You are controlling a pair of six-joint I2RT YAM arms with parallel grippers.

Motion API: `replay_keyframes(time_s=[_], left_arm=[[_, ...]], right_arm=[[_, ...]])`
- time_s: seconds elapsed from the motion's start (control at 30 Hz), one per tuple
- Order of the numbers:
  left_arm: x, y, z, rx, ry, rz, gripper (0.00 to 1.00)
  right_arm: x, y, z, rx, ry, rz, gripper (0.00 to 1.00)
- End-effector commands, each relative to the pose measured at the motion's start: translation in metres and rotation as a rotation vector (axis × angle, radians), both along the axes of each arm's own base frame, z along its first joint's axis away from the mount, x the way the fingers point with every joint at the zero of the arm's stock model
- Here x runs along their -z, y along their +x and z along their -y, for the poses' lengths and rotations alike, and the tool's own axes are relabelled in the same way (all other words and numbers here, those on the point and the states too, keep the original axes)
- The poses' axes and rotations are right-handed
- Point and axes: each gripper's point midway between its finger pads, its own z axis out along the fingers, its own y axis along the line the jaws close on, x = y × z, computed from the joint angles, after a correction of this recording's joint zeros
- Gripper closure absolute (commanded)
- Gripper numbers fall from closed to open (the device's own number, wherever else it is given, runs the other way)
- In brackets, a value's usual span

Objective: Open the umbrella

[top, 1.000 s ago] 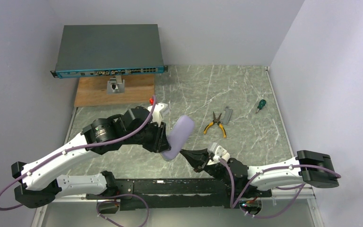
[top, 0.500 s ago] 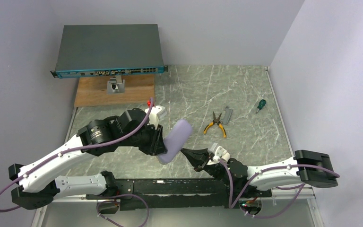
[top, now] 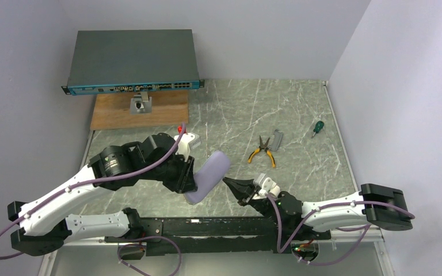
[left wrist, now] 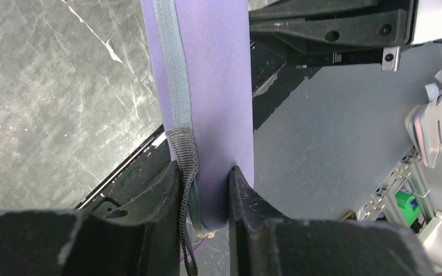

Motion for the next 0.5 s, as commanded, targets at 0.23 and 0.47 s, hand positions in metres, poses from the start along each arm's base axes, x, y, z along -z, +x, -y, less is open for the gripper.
replay_keyframes(time_s=[0.23, 0.47], left_arm=[[-0.019, -0.02, -0.027, 0.094, 0.016, 0.02, 1.0], [0.008, -0.031, -0.025, 0.15, 0.036, -0.038, 1.0]], right_arm=[[-0.011, 0.023, 0.005, 0.085, -0.039, 0.084, 1.0], [-0.018, 0.05, 0.019, 0.15, -0.054, 0.099, 1.0]])
